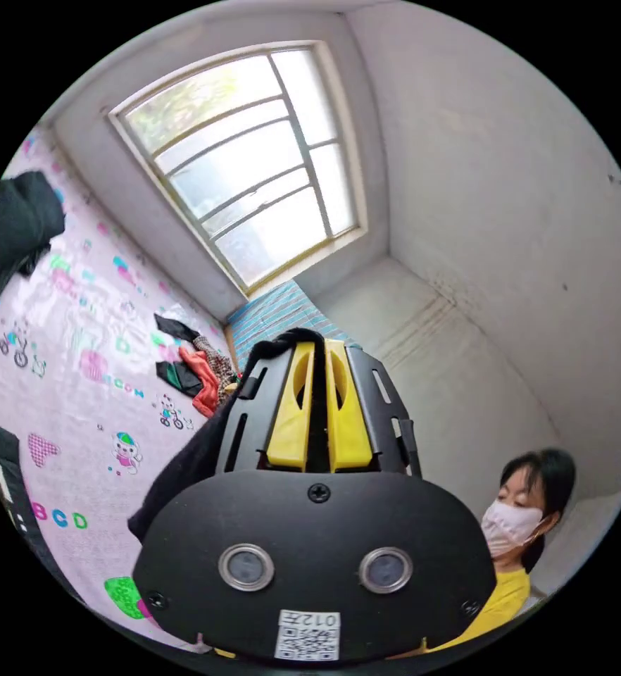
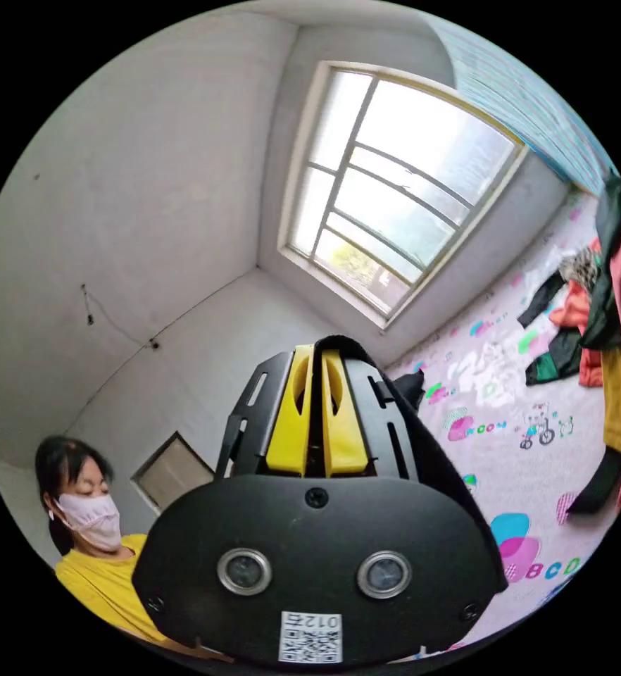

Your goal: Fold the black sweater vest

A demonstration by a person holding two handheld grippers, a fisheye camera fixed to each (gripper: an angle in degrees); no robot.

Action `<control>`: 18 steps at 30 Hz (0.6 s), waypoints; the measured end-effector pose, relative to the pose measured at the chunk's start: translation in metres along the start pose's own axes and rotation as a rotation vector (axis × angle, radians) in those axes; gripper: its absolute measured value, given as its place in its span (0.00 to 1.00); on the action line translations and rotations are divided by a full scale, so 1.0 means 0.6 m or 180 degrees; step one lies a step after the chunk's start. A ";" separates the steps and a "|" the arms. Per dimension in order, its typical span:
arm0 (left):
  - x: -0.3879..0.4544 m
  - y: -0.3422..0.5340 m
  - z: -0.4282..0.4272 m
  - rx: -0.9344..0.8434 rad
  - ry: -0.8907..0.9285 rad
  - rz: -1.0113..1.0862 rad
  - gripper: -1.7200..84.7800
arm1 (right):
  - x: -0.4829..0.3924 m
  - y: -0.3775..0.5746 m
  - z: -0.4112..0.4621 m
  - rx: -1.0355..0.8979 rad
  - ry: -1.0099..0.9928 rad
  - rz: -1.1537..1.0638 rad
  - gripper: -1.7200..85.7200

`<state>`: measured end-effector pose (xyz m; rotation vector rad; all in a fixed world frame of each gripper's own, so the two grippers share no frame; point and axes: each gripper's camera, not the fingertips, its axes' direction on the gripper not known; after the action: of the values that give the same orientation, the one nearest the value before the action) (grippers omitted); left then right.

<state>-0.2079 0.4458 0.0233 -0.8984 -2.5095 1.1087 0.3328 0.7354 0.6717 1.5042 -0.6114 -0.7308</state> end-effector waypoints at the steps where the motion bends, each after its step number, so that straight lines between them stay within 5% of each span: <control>1: -0.038 -0.012 0.017 -0.0010 -0.0008 -0.0156 0.04 | 0.030 -0.004 0.009 0.0026 0.0096 0.0172 0.04; 11: 0.022 -0.091 0.077 0.0094 0.0549 0.0352 0.04 | -0.095 -0.130 0.062 -0.0194 0.0120 -0.0765 0.04; 18: -0.164 0.109 0.008 -0.0394 0.0175 -0.0472 0.04 | -0.032 -0.036 0.014 -0.0687 0.0133 -0.0454 0.04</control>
<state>-0.1051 0.4150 -0.0267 -0.7477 -2.5748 0.8800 0.3127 0.7455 0.6519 1.3685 -0.3833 -0.8451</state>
